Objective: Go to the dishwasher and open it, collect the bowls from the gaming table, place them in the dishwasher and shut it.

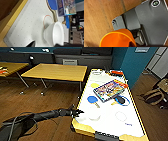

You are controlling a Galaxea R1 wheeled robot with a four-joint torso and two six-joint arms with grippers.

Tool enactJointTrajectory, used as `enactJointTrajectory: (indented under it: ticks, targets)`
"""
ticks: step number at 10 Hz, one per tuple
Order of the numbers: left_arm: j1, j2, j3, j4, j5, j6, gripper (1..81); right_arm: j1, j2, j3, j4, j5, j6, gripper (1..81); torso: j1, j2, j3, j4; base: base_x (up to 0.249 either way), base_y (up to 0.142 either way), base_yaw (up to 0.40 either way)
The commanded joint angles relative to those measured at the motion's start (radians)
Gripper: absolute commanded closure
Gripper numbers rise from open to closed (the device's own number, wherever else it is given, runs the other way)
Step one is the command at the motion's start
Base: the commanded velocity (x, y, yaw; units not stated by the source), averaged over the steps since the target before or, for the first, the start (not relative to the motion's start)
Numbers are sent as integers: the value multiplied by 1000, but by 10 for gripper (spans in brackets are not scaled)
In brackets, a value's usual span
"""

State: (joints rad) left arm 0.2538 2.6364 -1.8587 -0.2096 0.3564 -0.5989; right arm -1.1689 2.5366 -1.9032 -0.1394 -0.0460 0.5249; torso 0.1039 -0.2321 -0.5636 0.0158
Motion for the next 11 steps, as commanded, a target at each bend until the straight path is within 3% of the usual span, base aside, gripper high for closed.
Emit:
enactJointTrajectory:
  ticks: [1,3,5,8,11]
  targets:
    - [-204,39,-39,6,130,-39,10,41,-22,20,-14,-57,1,811,0,0,0,0,0,0,0]
    - [-224,106,-140,6,245,-64,10,41,-19,20,-14,-57,1,811,0,0,0,0,0,0,0]
    - [-236,168,-232,7,312,-78,10,42,-19,20,-14,-63,1,811,0,0,0,0,0,0,0]
    - [-239,225,-306,7,325,-111,10,42,-17,20,-16,-63,0,811,0,0,0,0,0,0,0]
    - [-264,306,-396,72,401,-156,10,41,-14,18,-16,-63,0,811,0,0,0,0,0,0,0]
